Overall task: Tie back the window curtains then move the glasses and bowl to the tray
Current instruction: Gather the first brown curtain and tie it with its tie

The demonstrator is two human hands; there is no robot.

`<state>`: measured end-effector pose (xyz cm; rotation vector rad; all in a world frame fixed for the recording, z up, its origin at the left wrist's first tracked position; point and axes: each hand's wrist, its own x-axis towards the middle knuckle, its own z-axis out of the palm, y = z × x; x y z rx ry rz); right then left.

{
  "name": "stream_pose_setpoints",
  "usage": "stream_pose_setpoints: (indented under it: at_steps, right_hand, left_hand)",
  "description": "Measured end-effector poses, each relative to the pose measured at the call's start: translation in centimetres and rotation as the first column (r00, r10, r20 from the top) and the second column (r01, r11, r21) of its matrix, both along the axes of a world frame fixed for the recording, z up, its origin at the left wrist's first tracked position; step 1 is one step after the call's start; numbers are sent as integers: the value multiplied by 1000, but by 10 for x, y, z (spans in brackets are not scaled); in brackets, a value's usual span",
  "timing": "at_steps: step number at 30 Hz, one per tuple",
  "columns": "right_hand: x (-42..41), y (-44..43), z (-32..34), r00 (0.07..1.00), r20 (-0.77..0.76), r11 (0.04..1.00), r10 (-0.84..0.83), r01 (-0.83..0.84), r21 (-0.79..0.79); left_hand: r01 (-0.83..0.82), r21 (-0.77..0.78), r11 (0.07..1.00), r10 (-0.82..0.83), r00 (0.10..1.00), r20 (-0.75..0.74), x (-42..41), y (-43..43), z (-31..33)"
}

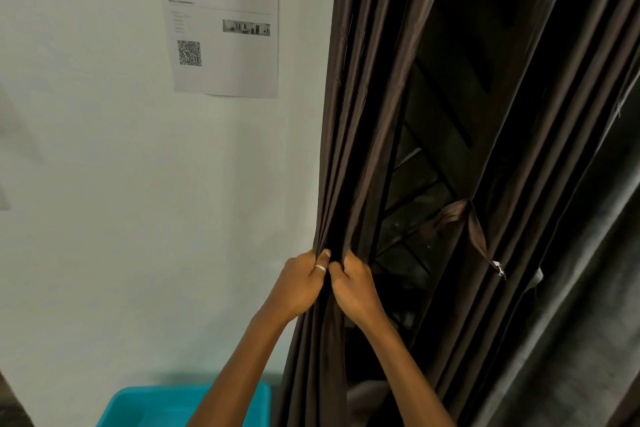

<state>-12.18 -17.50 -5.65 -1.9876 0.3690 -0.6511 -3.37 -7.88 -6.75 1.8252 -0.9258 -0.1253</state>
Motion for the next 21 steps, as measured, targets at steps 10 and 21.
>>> stream_pose_setpoints:
  at_steps: [10, 21]
  right_hand:
    - [-2, 14, 11, 998, -30, 997, 55, -53, 47]
    - [-1, 22, 1, 978, 128, 983, -164, 172, -57]
  left_hand:
    - [122, 180, 976, -135, 989, 58, -4, 8, 6]
    - [271, 165, 948, -251, 959, -132, 17, 28, 39]
